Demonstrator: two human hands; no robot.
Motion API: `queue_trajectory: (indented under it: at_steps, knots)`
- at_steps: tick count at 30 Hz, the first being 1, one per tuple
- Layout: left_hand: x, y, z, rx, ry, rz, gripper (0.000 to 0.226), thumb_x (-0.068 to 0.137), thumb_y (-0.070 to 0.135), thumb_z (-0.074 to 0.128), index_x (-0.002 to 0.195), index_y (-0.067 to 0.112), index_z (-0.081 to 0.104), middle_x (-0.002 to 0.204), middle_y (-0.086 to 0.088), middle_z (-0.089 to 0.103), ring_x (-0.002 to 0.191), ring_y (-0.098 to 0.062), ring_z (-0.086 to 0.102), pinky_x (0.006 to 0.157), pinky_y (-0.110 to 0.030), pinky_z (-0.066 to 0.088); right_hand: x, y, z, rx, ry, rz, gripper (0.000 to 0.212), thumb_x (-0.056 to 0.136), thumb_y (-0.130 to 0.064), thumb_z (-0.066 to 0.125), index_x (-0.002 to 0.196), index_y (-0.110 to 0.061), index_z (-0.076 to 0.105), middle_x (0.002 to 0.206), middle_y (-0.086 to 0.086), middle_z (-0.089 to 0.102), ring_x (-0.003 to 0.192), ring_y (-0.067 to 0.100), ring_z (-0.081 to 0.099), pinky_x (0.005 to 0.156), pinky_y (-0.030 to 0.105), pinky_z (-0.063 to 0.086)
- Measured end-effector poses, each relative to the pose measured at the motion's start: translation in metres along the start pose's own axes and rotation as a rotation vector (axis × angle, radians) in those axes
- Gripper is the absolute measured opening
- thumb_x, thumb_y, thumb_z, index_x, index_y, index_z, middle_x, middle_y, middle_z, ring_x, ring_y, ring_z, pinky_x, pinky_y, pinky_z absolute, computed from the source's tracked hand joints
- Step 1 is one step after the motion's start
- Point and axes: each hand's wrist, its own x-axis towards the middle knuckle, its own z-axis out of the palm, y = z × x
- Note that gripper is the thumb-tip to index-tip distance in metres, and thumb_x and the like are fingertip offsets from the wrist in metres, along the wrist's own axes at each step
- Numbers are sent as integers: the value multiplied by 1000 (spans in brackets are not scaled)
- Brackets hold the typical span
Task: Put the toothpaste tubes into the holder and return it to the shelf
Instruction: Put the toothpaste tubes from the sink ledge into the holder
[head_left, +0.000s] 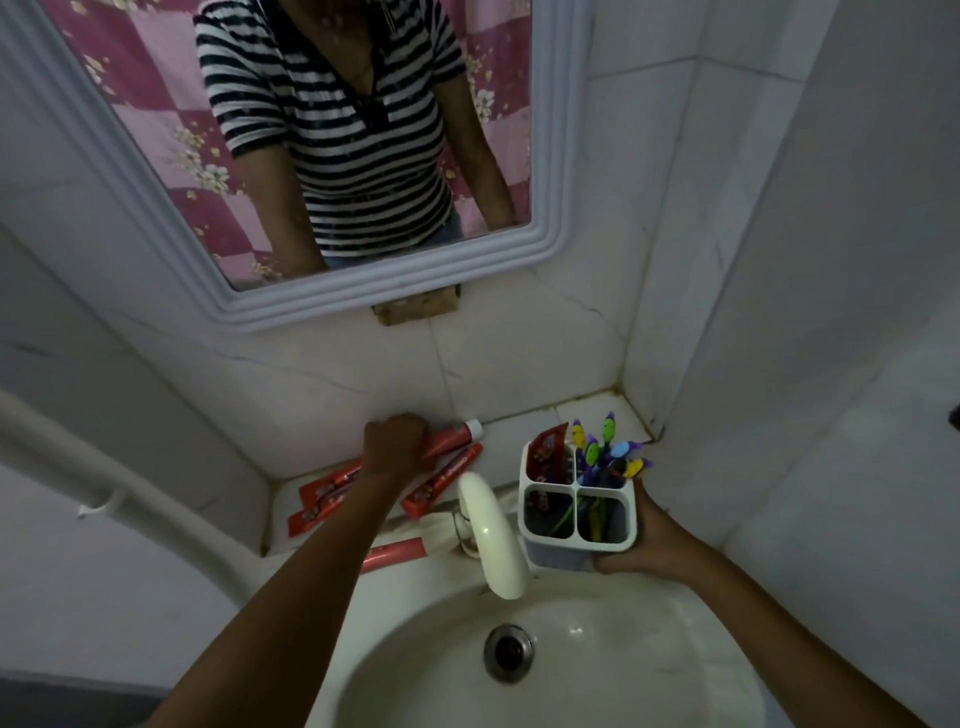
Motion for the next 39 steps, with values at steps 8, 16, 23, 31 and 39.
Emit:
queue_trajectory:
  at_steps: [8, 16, 23, 31, 39]
  knots:
    - [-46, 20, -116, -264, 255, 88, 47, 67, 37, 80, 110, 29, 63, 101, 3, 69, 89, -18, 62, 76, -33, 51, -1, 0, 1, 25, 8, 4, 113, 61, 7, 85, 143, -16, 12, 133, -8, 44, 112, -19, 49, 85, 5, 46]
    - [-86, 95, -184, -26, -108, 444, 39, 68, 39, 80, 103, 28, 68, 96, 11, 63, 87, -8, 55, 78, -22, 45, -4, -5, 0, -1, 5, 19, 117, 55, -7, 88, 142, -30, 12, 139, -6, 44, 119, -15, 46, 90, 6, 45]
    - [-81, 157, -107, 291, -146, 562, 42, 72, 34, 77, 106, 10, 68, 118, -8, 53, 98, -26, 57, 71, -35, 49, -1, -7, 2, -13, 16, 16, 123, 45, -25, 87, 139, -32, 8, 133, -18, 39, 117, -16, 45, 93, 4, 43]
    - [-82, 124, -107, -149, -87, 566, 32, 78, 34, 71, 109, 27, 68, 115, 1, 59, 94, -17, 59, 74, -34, 52, 3, 3, 0, -39, 37, 24, 115, 52, 7, 89, 143, -9, 19, 129, -1, 49, 121, 4, 53, 82, 4, 48]
    - [-115, -25, -16, -133, -142, -66, 33, 83, 21, 67, 115, 25, 65, 121, 1, 65, 110, -18, 60, 89, -30, 49, 3, 5, 0, 31, 24, 1, 116, 51, 14, 84, 142, -12, 17, 128, 0, 50, 106, -18, 55, 81, 6, 49]
